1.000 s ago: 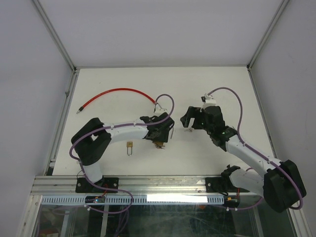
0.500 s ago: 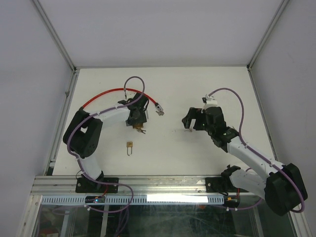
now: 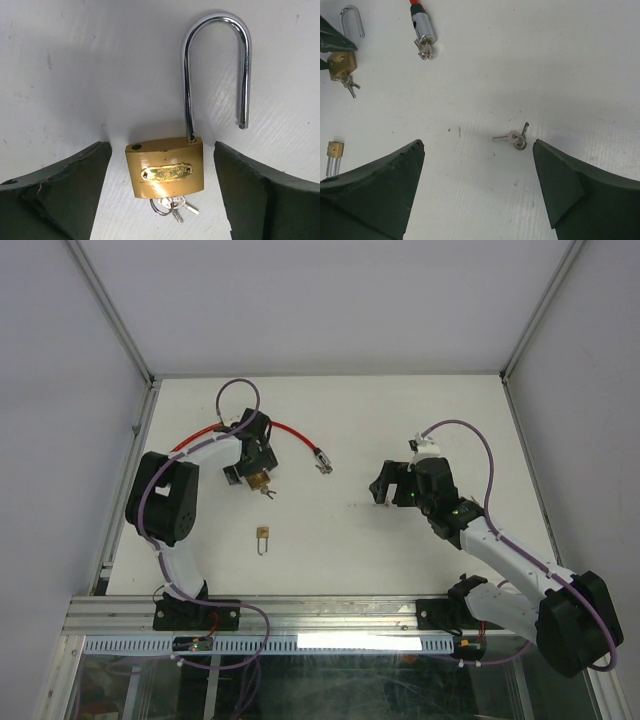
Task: Unlock with the key
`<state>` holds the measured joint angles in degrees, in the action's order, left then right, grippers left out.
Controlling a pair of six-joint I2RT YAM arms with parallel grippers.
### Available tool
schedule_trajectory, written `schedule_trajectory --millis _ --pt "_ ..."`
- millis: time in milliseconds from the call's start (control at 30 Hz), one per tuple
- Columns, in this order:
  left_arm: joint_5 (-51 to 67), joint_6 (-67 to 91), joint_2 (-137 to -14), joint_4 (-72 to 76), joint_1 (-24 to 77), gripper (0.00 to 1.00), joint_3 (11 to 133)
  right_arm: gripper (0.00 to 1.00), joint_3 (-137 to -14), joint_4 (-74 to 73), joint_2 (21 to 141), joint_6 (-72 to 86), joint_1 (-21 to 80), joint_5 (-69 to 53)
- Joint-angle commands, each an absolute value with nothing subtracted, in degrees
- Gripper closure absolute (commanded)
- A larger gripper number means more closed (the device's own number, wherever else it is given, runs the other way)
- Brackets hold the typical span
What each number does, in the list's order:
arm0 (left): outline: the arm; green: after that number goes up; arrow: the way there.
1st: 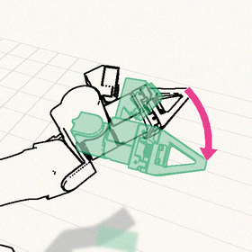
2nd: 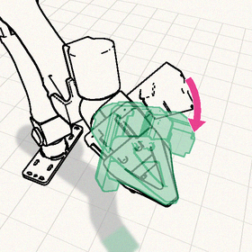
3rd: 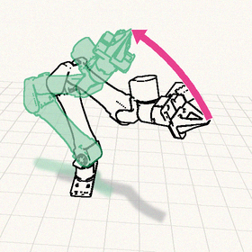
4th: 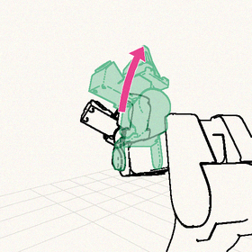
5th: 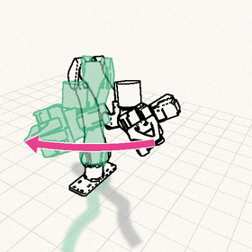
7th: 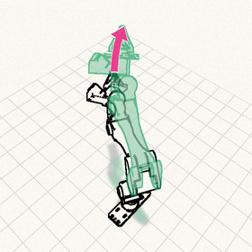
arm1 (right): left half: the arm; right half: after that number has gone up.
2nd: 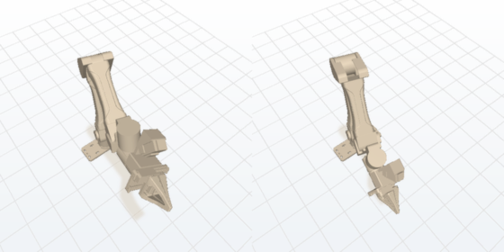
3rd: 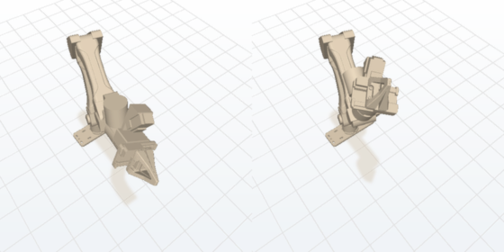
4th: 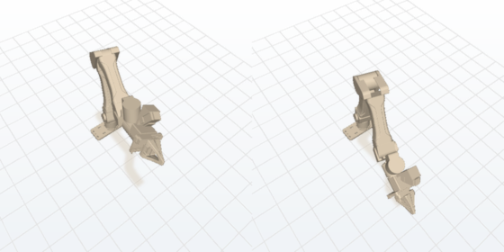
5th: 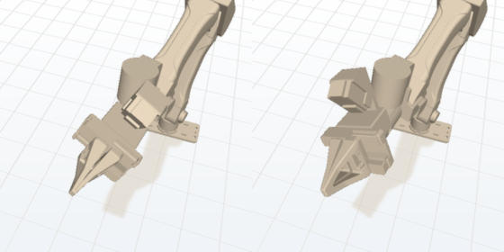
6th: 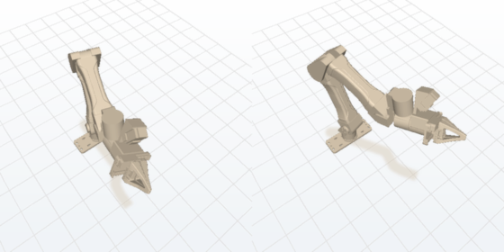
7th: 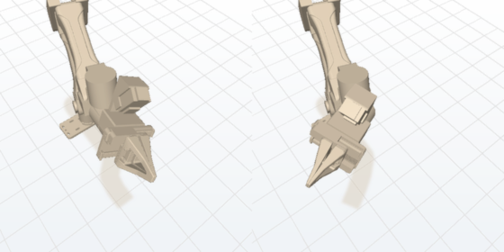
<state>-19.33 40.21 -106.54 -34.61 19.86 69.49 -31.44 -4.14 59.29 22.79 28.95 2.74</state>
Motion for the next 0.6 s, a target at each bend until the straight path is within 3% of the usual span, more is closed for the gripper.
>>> schedule_trajectory --millis 0,300,567 --pt "-15.87 41.17 -101.37 -34.55 20.39 0.10 67.43 0.07 -31.78 -2.98 58.35 22.03 28.61 2.45" --pt "-11.28 43.81 -86.16 -36.78 25.19 0.04 55.27 0.07 -32.44 -3.24 59.13 22.02 28.63 0.04" --pt "-13.95 48.03 -83.64 -43.35 33.69 0.01 49.44 0.07 -32.13 -4.14 59.03 22.05 28.64 -0.85"
